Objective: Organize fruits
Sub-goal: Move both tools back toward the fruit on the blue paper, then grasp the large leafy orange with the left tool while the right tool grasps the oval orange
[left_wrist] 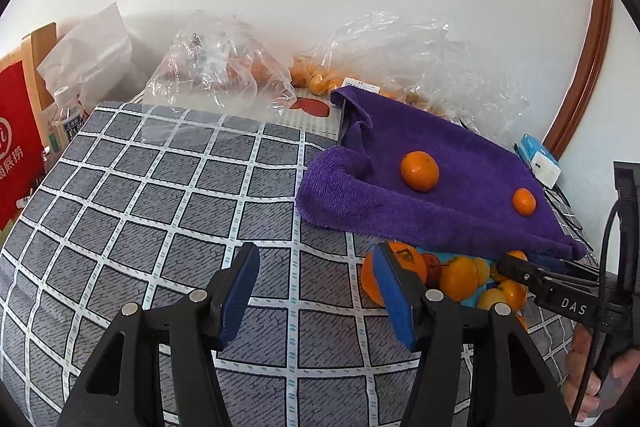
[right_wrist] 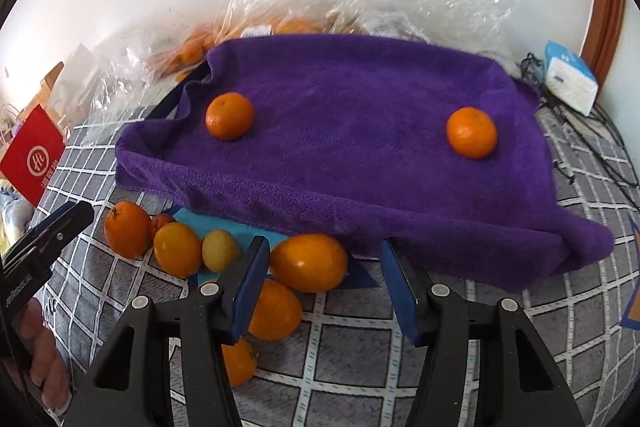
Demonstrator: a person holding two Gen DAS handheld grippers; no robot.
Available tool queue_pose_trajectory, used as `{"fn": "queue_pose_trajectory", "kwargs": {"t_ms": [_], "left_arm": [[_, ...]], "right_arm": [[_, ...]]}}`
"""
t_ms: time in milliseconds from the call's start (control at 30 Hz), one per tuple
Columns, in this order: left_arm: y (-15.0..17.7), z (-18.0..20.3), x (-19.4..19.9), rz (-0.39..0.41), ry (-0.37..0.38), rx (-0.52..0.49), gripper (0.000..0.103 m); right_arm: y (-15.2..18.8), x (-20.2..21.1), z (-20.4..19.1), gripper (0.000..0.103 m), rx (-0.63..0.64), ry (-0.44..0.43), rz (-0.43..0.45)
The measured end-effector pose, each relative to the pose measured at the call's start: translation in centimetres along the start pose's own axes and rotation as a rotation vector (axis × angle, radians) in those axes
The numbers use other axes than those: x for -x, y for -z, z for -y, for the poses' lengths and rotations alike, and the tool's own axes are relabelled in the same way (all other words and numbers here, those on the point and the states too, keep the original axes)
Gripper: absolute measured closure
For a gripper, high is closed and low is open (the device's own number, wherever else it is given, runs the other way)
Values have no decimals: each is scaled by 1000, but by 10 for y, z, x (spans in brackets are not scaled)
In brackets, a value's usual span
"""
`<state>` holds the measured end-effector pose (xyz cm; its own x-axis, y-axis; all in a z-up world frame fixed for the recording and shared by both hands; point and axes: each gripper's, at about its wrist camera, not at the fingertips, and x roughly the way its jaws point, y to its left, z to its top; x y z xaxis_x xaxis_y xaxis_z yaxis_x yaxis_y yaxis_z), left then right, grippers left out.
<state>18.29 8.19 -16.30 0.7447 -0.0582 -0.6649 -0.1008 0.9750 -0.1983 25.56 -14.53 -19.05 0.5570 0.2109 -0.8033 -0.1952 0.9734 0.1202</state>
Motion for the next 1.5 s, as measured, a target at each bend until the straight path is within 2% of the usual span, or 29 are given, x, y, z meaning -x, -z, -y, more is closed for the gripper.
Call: {"fn": "queue_pose_trajectory", "kwargs": {"t_ms": [133, 167, 200, 233, 467, 667, 733, 833, 933, 1000, 1133, 1500], "left_arm": [[2, 7, -2, -4, -5, -35, 46], [2, 8, -3, -10, -3, -44, 46], [3, 10, -4, -19, 1, -50, 46], [3, 10, -4, -23, 9, -53, 46], [3, 12, 1, -16, 105, -47, 46], [5, 22, 2, -26, 139, -76, 44], [4, 27, -2, -60, 117, -92, 44], [2, 34, -6, -81, 92, -115, 44], [1, 45, -19, -134, 67, -153, 44], [1, 50, -28, -151, 28, -176, 44], [6, 57, -40, -168, -35, -226, 44], [6, 53, -42, -161, -22, -197, 44]], "right_arm": [[-1, -9, 3, 46, -35, -30, -12], [-1, -8, 3, 48, -35, -28, -11], [-1, -8, 4, 57, -32, -22, -8], [0, -6, 6, 59, -30, -14, -7], [20, 14, 35, 59, -57, 32, 17], [42, 25, 51, 57, -30, 46, 29], [50, 27, 55, 53, -21, 60, 31], [59, 32, 54, 53, 12, 82, 52], [65, 33, 51, 53, 42, 102, 70], [63, 32, 50, 58, 46, 97, 73], [62, 32, 52, 62, 34, 88, 76], [63, 31, 52, 62, 16, 101, 74]]}}
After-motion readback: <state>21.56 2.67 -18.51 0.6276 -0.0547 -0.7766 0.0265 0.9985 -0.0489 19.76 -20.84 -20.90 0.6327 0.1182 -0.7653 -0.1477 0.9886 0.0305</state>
